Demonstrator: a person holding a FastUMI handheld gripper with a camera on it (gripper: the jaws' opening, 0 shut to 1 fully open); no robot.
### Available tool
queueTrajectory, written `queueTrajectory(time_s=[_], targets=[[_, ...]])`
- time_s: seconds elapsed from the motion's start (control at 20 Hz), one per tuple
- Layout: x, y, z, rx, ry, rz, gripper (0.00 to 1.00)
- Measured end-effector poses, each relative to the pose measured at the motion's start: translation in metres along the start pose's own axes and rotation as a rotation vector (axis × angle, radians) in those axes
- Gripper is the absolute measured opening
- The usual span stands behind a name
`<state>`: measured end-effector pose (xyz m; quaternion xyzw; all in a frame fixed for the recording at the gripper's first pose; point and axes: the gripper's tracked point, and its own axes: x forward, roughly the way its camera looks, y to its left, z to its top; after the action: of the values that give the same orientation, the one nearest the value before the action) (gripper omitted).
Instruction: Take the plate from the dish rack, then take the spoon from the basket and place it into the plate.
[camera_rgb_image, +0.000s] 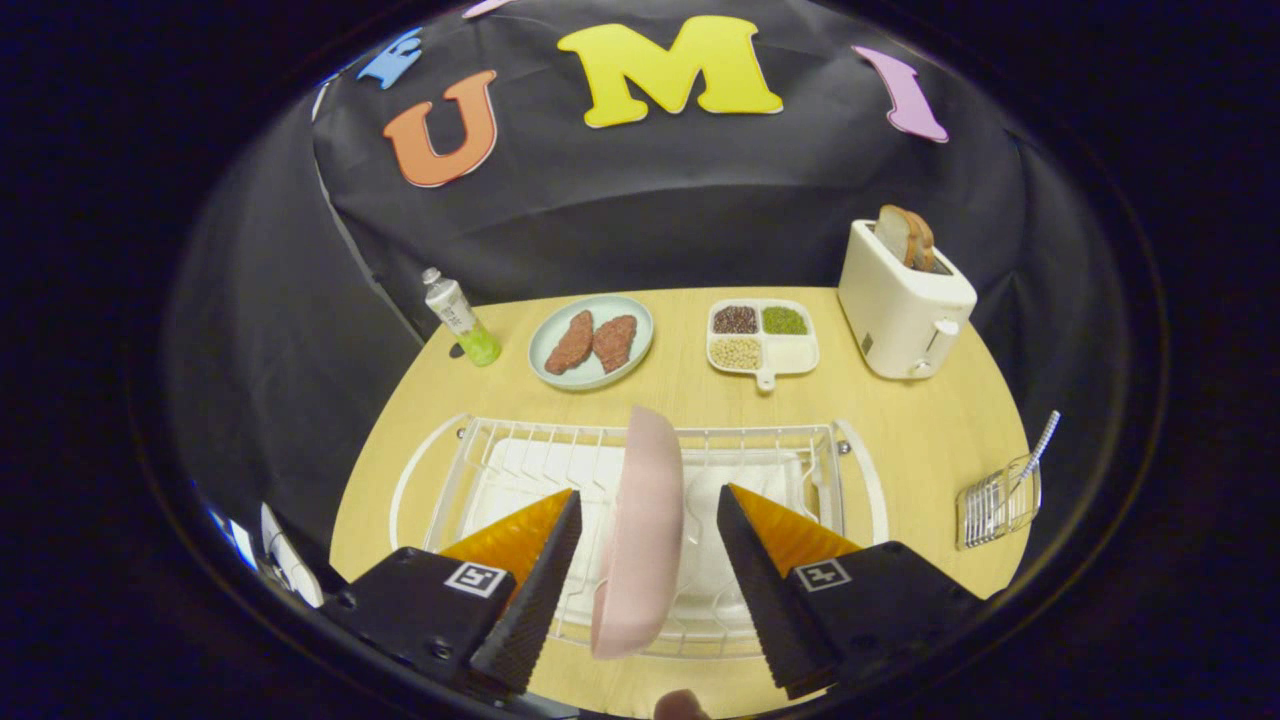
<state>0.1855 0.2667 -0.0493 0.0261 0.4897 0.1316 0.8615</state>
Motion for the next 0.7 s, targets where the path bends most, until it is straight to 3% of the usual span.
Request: queueTrajectory(time_s=[0.3,0.35,0.7], targets=[[0.006,-0.007,-0.006,0.038,0.057,-0.123,0.42],[0.004,-0.009,-0.006,0.033,0.061,-0.15,0.38],[-0.016,-0.009,0.002,-0.055,0.083,-0.322,0.32]])
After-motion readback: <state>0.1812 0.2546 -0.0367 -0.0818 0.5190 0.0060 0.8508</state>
